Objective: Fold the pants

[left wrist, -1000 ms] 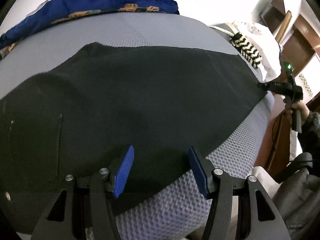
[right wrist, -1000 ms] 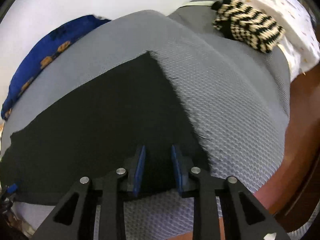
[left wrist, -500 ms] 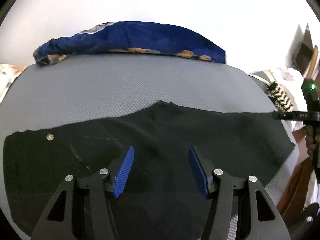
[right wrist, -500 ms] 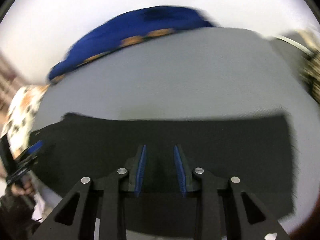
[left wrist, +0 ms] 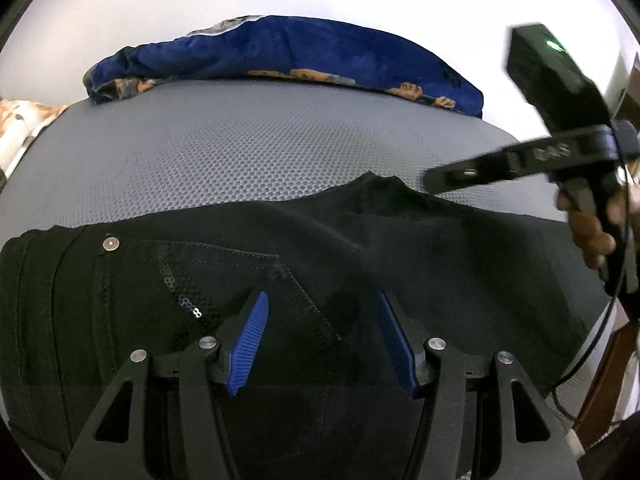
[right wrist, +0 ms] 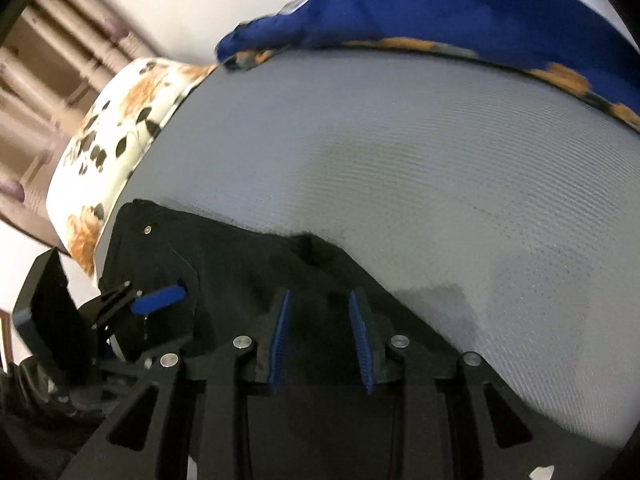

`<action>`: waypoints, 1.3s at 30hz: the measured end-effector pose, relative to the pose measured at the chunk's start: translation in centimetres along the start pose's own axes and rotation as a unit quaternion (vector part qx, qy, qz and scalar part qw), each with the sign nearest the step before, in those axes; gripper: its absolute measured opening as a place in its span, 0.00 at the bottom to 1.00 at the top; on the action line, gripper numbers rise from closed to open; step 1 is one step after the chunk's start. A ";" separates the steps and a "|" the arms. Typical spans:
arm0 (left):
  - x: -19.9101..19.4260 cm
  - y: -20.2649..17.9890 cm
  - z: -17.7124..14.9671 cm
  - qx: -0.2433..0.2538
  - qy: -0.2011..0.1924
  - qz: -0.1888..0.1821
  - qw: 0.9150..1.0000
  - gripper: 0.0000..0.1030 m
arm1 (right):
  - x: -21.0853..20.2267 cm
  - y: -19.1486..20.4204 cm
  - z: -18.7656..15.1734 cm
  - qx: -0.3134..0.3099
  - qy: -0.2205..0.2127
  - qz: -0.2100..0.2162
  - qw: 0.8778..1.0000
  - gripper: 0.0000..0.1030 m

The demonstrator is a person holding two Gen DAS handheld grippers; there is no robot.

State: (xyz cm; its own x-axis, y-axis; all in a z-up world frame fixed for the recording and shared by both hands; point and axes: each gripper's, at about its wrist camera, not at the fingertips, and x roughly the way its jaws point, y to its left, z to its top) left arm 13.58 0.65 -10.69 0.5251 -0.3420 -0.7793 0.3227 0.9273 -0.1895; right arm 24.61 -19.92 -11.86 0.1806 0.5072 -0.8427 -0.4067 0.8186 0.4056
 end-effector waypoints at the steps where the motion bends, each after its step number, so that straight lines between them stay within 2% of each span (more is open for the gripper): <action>1: 0.1 0.0 0.0 -0.001 0.002 0.000 1.000 0.56 | 0.6 0.0 0.3 -0.002 0.008 0.004 1.000 0.28; 6: -0.1 0.4 -0.2 -0.006 0.000 -0.012 1.000 0.57 | 2.9 0.4 1.5 -0.020 0.033 0.003 0.999 0.29; 9: -0.2 0.7 -0.2 -0.009 -0.001 -0.021 1.000 0.57 | 3.4 0.6 1.5 -0.018 0.048 0.033 0.998 0.29; 10: -0.2 0.8 -0.3 -0.011 -0.001 -0.025 1.000 0.57 | 3.4 0.9 1.5 -0.025 0.049 0.038 0.998 0.25; 12: -0.3 1.0 -0.5 -0.014 -0.002 -0.032 0.999 0.57 | 2.8 1.5 1.5 -0.032 0.028 0.036 0.998 0.09; 16: -0.5 1.5 -0.8 -0.021 -0.005 -0.044 0.999 0.57 | 1.1 1.6 2.1 -0.027 -0.030 0.008 0.999 0.04; 18: -0.5 1.7 -1.0 -0.026 -0.004 -0.049 0.998 0.57 | 1.6 0.9 2.7 -0.009 -0.034 -0.003 0.999 0.02; 24: -0.4 1.6 -1.1 -0.021 -0.004 -0.045 0.999 0.57 | 3.3 0.2 2.9 0.006 -0.029 -0.025 0.999 0.01; 26: -0.4 1.6 -1.0 -0.021 -0.003 -0.044 0.999 0.57 | 3.1 0.2 2.9 0.010 -0.032 -0.029 0.999 0.04; 28: -0.5 1.4 -0.7 -0.017 0.005 -0.039 0.999 0.57 | 1.7 0.1 2.8 0.012 -0.041 -0.027 0.999 0.11; 31: -0.9 1.4 0.1 -0.021 0.012 -0.043 0.999 0.57 | -1.6 -0.1 2.3 0.033 -0.085 -0.023 0.996 0.12; 33: -1.4 1.2 0.8 -0.024 0.002 -0.053 0.998 0.57 | -4.0 -0.6 1.4 0.050 -0.106 -0.025 0.993 0.12; 36: -1.8 0.4 2.3 -0.016 -0.010 -0.070 0.997 0.57 | -6.1 -1.2 -0.7 0.062 -0.113 -0.045 0.991 0.12; 39: -1.2 -1.2 3.8 0.006 -0.013 -0.086 0.996 0.57 | -6.9 -1.8 -3.6 0.072 -0.102 -0.077 0.989 0.13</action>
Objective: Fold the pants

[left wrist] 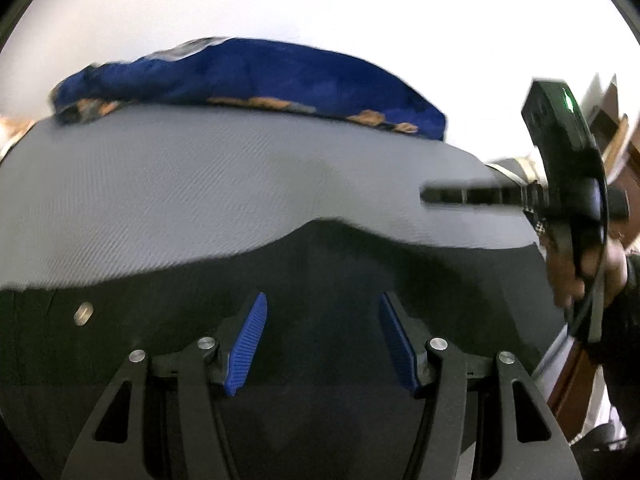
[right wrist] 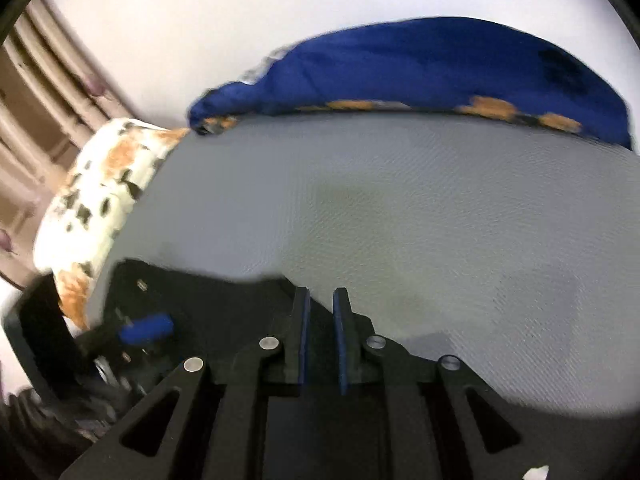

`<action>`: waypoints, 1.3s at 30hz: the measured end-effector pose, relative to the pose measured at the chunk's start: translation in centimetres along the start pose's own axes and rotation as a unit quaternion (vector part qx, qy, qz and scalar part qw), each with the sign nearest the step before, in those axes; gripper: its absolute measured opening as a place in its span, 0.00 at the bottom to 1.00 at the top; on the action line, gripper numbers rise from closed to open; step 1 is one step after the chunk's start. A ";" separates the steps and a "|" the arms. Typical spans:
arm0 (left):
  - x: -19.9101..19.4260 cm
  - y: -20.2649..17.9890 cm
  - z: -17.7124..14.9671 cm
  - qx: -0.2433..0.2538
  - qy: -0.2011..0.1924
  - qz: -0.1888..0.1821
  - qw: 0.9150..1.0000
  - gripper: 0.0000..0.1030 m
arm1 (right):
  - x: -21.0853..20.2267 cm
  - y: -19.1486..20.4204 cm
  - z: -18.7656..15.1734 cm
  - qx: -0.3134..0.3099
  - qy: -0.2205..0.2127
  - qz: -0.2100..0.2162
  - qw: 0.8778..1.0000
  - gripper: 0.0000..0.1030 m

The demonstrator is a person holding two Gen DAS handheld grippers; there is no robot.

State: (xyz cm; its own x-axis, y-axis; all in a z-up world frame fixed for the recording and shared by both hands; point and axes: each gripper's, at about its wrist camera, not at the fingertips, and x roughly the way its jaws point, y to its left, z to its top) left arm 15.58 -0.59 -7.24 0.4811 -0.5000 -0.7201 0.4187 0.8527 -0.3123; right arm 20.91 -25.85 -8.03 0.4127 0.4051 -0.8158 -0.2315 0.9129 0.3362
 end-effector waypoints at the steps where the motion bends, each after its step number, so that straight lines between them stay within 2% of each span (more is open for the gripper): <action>1: 0.6 -0.7 0.6 0.010 0.002 -0.014 1.000 0.57 | -0.1 -0.4 -1.0 0.001 0.006 -0.008 1.000 0.13; 3: 1.6 -1.6 1.3 0.023 0.007 -0.031 0.999 0.57 | 0.0 -0.9 -2.7 0.002 0.017 -0.031 0.999 0.13; 6: 4.3 -2.8 2.5 0.035 0.033 -0.049 0.998 0.57 | 0.7 -2.1 -4.4 0.023 0.026 -0.036 0.999 0.13; 10: 7.3 -2.6 3.4 0.018 0.058 -0.056 0.997 0.57 | 1.4 -2.6 -5.1 0.038 0.020 -0.038 0.998 0.13; 12: 8.4 -2.3 3.5 0.015 0.064 -0.041 0.997 0.54 | 1.8 -2.7 -5.3 0.030 0.019 -0.052 0.998 0.12; 13: 9.1 -2.0 3.6 0.013 0.070 -0.036 0.997 0.50 | 2.3 -2.8 -5.4 0.027 0.020 -0.070 0.997 0.10; 15: 9.7 -1.5 3.7 0.002 0.075 -0.026 0.997 0.42 | 2.4 -3.2 -5.5 0.029 0.011 -0.072 0.997 0.06; 18: 10.3 -2.0 3.8 0.016 0.079 -0.014 0.997 0.42 | 2.2 -3.8 -5.3 0.042 0.007 -0.065 0.997 0.03; 20: 10.7 -2.9 3.7 0.041 0.080 0.007 0.996 0.42 | 2.2 -4.0 -5.2 0.047 0.005 -0.061 0.997 0.03; 24: 10.9 -4.3 3.6 0.069 0.078 0.040 0.994 0.42 | 1.9 -3.7 -5.2 0.048 0.002 -0.060 0.997 0.05; 30: 9.5 -5.1 4.0 0.063 0.074 0.049 0.994 0.43 | -0.9 -3.5 -6.0 0.044 -0.022 -0.072 0.996 0.26; 39: 5.5 -4.9 2.1 0.070 0.061 0.076 0.993 0.47 | -3.7 -5.8 -8.6 0.079 -0.021 -0.095 0.992 0.26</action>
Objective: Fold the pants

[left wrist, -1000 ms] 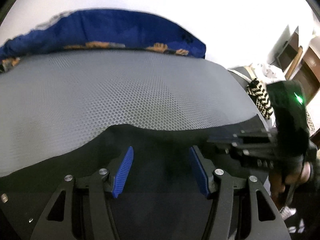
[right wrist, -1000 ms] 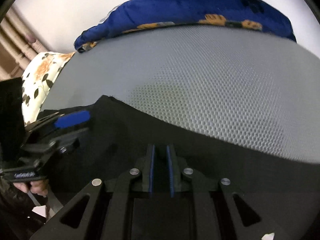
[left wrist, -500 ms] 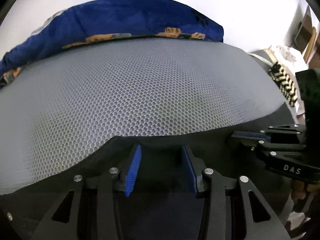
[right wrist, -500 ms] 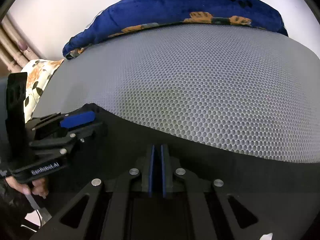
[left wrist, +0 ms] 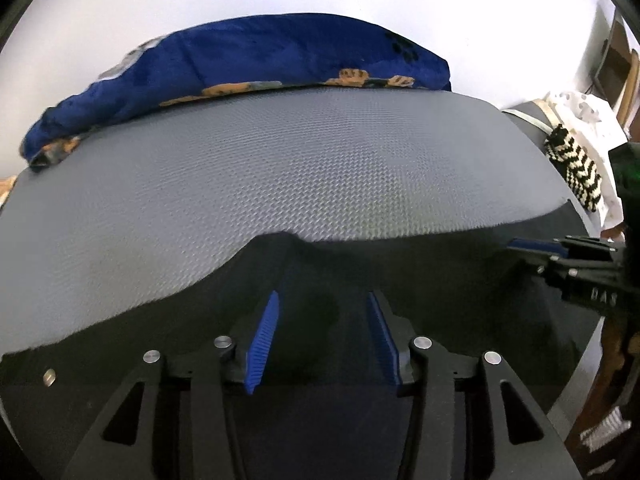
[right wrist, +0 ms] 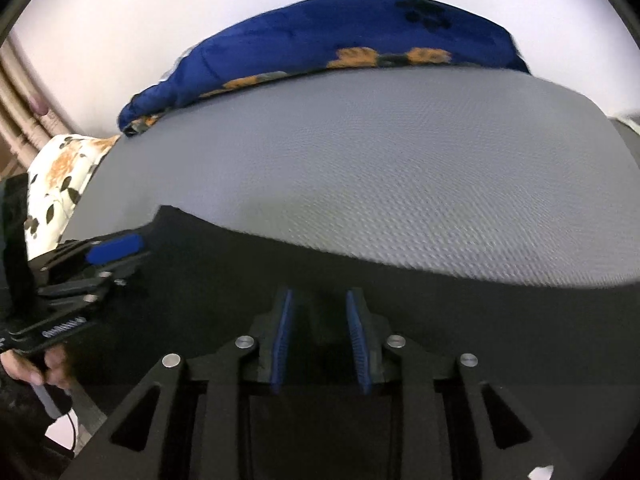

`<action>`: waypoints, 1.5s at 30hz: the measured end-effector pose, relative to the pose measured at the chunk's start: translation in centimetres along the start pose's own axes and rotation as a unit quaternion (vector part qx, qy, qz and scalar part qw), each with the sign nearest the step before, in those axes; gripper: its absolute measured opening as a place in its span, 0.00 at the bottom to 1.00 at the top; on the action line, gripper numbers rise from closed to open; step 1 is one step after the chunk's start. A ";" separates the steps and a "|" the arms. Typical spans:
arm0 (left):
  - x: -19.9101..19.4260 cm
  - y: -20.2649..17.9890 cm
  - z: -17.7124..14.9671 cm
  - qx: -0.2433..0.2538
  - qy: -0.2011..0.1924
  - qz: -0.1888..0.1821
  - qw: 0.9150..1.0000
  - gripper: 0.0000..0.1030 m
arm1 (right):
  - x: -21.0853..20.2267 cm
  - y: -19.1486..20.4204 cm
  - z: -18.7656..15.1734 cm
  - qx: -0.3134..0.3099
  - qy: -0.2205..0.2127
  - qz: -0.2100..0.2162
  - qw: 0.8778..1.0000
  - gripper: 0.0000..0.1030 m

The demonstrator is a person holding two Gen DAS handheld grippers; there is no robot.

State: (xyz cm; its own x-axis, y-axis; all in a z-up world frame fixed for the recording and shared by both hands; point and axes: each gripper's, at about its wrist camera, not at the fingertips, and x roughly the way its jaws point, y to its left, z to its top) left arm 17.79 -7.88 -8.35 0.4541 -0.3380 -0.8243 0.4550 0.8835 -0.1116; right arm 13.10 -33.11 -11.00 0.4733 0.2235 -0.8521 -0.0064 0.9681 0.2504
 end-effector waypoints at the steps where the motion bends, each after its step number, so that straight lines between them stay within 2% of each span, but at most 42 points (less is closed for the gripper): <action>1: -0.7 0.4 -0.5 -0.002 -0.004 0.002 1.000 0.47 | -0.3 -0.6 -0.5 0.006 0.001 -0.006 1.000 0.26; 10: -4.2 4.4 -5.4 -0.029 -0.007 0.034 0.999 0.52 | -2.9 -6.3 -4.8 0.070 0.002 -0.042 0.997 0.26; 15: -3.9 6.9 -8.5 -0.066 0.020 0.056 0.996 0.53 | -4.2 -8.4 -6.8 0.084 0.002 -0.059 0.995 0.26; 20: -4.4 7.0 -9.4 -0.077 0.013 0.062 0.995 0.53 | -6.1 -12.0 -8.8 0.107 0.000 -0.086 0.991 0.26; 26: -4.9 4.4 -8.7 -0.073 0.011 0.018 0.997 0.53 | -8.6 -15.6 -11.2 0.131 -0.001 -0.130 0.983 0.26; 30: -5.0 1.0 -7.9 -0.042 0.009 -0.019 0.999 0.54 | -10.6 -18.5 -13.1 0.168 -0.009 -0.143 0.975 0.26; 33: -4.8 -1.9 -7.4 -0.012 0.008 -0.036 0.999 0.56 | -12.9 -20.8 -14.5 0.211 -0.029 -0.131 0.968 0.27; 37: -3.6 -5.4 -6.6 0.016 0.021 -0.062 0.998 0.56 | -15.4 -24.1 -17.1 0.287 -0.054 -0.085 0.953 0.30; 42: -2.2 -9.1 -6.0 0.047 0.036 -0.087 0.995 0.56 | -15.5 -26.9 -19.8 0.366 -0.073 -0.004 0.928 0.30; 45: -1.3 -10.8 -6.2 0.059 0.051 -0.094 0.993 0.56 | -14.7 -27.8 -20.5 0.389 -0.080 0.032 0.917 0.30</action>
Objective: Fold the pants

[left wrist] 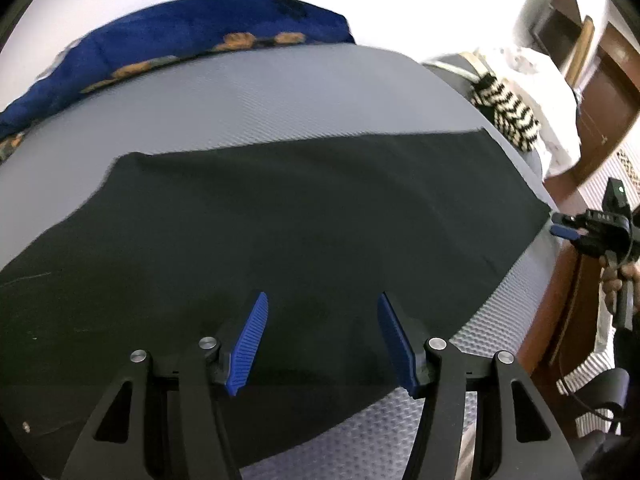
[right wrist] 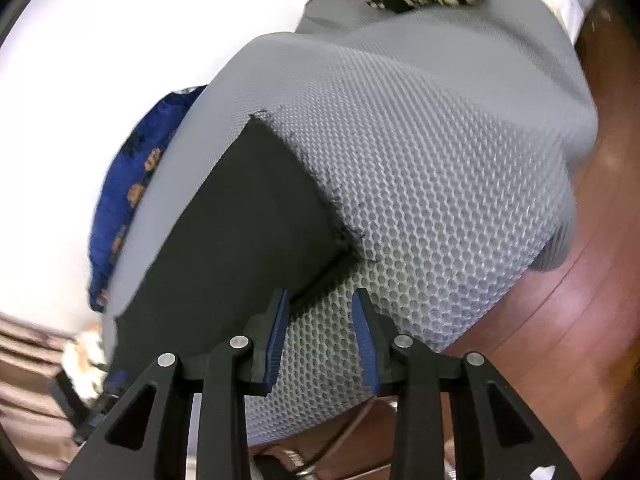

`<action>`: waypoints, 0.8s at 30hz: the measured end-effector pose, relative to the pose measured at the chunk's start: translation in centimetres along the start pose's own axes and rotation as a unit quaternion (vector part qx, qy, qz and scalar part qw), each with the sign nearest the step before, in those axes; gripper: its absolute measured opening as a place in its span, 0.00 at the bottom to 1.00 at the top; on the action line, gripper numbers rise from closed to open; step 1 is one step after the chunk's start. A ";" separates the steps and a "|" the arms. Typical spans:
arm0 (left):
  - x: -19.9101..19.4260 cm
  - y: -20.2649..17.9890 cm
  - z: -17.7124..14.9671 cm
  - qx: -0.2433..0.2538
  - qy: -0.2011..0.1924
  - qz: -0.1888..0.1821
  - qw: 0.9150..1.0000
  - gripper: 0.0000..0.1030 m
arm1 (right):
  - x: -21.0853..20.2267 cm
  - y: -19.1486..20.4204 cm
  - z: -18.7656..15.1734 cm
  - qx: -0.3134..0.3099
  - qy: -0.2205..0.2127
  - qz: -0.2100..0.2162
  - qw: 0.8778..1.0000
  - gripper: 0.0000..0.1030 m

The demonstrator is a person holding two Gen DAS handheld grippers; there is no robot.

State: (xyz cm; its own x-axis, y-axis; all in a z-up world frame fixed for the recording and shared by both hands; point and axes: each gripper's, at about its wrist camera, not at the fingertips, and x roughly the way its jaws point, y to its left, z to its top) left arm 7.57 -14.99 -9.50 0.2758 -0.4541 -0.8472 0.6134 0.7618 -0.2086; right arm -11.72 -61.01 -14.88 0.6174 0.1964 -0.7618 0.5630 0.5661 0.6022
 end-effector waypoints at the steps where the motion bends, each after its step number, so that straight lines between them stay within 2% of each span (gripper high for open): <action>1: 0.4 -0.4 0.0 0.003 0.005 0.000 1.000 0.56 | 0.2 0.0 -0.1 0.003 0.000 0.007 1.000 0.30; 11: 2.2 -1.6 -0.7 -0.008 0.032 0.001 0.999 0.56 | 2.6 -0.2 3.0 0.008 -0.023 0.071 0.997 0.30; 13: 2.3 -1.6 -0.8 -0.008 0.029 0.003 1.000 0.57 | 3.1 -0.1 3.4 0.011 -0.020 0.079 0.997 0.23; 15: 2.4 -1.6 -0.9 -0.007 0.028 0.002 1.000 0.59 | 3.5 0.2 3.4 0.008 -0.020 0.075 0.997 0.20; 17: 2.4 -1.5 -0.9 -0.012 0.025 -0.002 1.000 0.59 | 3.6 0.4 3.3 0.005 -0.022 0.059 0.998 0.13; 21: 1.7 -0.5 -0.5 -0.029 0.016 -0.009 0.999 0.59 | 3.2 1.9 3.4 0.001 -0.026 0.044 0.999 0.09; 24: 0.1 1.1 -0.2 -0.045 -0.005 -0.008 0.999 0.59 | 2.7 5.5 3.6 -0.031 -0.030 0.057 0.997 0.09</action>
State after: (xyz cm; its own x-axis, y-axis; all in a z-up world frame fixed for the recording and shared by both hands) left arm 8.05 -14.10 -9.89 0.2742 -0.4703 -0.8388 0.5481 0.7931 -0.2655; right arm -5.00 -60.23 -12.76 0.7089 0.2146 -0.6719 0.4528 0.5919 0.6668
